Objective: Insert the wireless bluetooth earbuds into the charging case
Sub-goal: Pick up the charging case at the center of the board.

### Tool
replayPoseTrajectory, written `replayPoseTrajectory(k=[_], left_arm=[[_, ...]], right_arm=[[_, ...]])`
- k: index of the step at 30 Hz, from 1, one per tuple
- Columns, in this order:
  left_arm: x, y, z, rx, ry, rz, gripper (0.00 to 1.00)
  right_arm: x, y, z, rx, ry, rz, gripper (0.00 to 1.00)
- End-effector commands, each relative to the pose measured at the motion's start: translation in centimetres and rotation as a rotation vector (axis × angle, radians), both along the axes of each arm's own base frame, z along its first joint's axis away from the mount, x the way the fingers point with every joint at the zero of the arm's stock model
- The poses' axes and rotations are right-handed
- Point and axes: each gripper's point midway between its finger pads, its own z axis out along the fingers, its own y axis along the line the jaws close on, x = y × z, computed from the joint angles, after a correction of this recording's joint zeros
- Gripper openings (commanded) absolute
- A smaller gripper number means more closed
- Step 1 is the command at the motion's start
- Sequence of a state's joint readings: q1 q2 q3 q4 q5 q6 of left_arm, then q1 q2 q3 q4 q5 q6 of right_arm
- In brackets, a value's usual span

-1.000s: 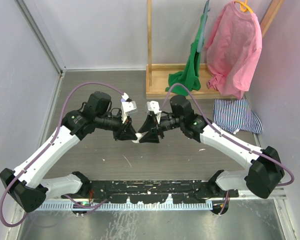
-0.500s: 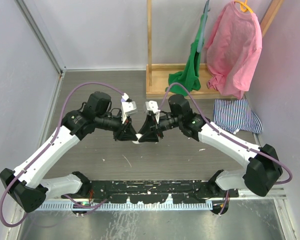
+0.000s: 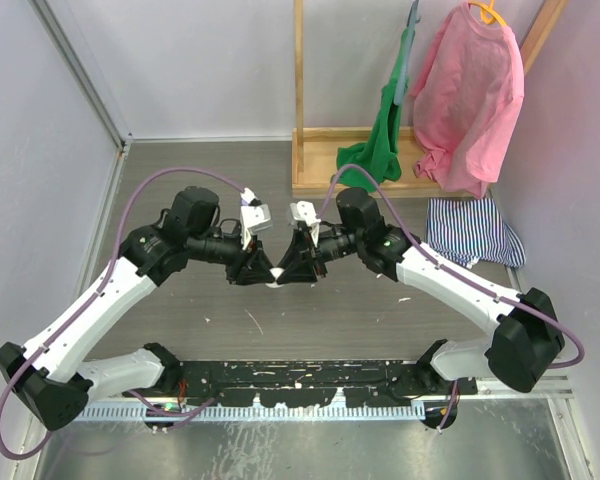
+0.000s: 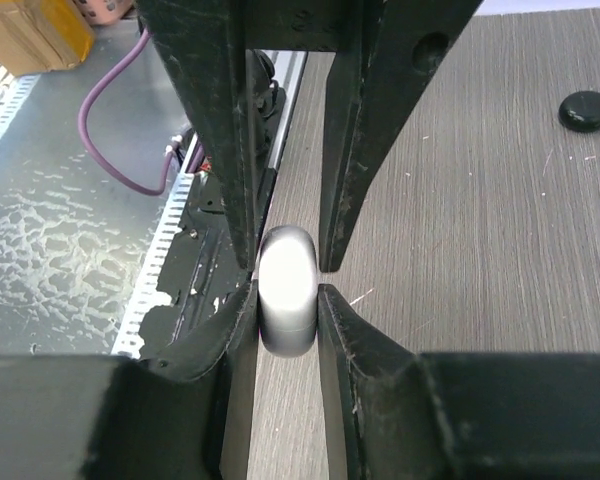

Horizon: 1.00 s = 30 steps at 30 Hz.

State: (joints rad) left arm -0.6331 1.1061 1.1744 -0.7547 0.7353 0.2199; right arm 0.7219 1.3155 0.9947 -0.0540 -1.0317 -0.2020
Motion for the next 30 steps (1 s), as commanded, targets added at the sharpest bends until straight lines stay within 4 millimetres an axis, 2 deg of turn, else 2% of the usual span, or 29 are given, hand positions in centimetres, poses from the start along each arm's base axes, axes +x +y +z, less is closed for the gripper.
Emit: replayPoseTrajectory(k=[1, 2, 5, 7, 8, 12, 16, 21, 26, 30], left_arm=[[1.2, -0.1, 1.8, -0.074, -0.073, 0.091, 0.42], [1.6, -0.2, 2.1, -0.096, -0.082, 0.124, 0.48], [2.7, -0.3, 2.7, -0.168, -0.093, 0.22, 0.57], [3.1, -0.2, 3.0, -0.23, -0.105, 0.277, 0.62], [3.3, -0.1, 3.7, -0.271, -0.12, 0.303, 0.63], [3.5, 0.6, 4.1, -0.382, -0.151, 0.387, 0.68], [3.5, 1.5, 4.7, -0.474, -0.173, 0.45, 0.72], [3.0, 1.6, 5.4, -0.594, -0.171, 0.458, 0.73], [2.7, 1.0, 5.6, -0.682, -0.153, 0.429, 0.74], [2.5, 0.2, 5.5, -0.723, -0.122, 0.387, 0.74]], right_arm=[[0.8, -0.5, 3.2, 0.06, -0.069, -0.044, 0.01], [1.0, -0.6, 3.3, 0.059, -0.073, -0.062, 0.01], [1.6, -0.9, 3.3, 0.065, -0.074, -0.122, 0.01], [2.0, -1.3, 3.6, 0.082, -0.075, -0.175, 0.01], [2.2, -1.3, 3.8, 0.095, -0.075, -0.196, 0.01], [3.1, -1.9, 4.2, 0.137, -0.069, -0.301, 0.01], [3.7, -2.7, 5.0, 0.212, -0.059, -0.408, 0.01], [4.2, -3.8, 5.8, 0.332, -0.052, -0.512, 0.01], [3.5, -4.3, 6.9, 0.433, -0.031, -0.515, 0.01], [3.0, -4.3, 7.0, 0.48, 0.005, -0.501, 0.01]])
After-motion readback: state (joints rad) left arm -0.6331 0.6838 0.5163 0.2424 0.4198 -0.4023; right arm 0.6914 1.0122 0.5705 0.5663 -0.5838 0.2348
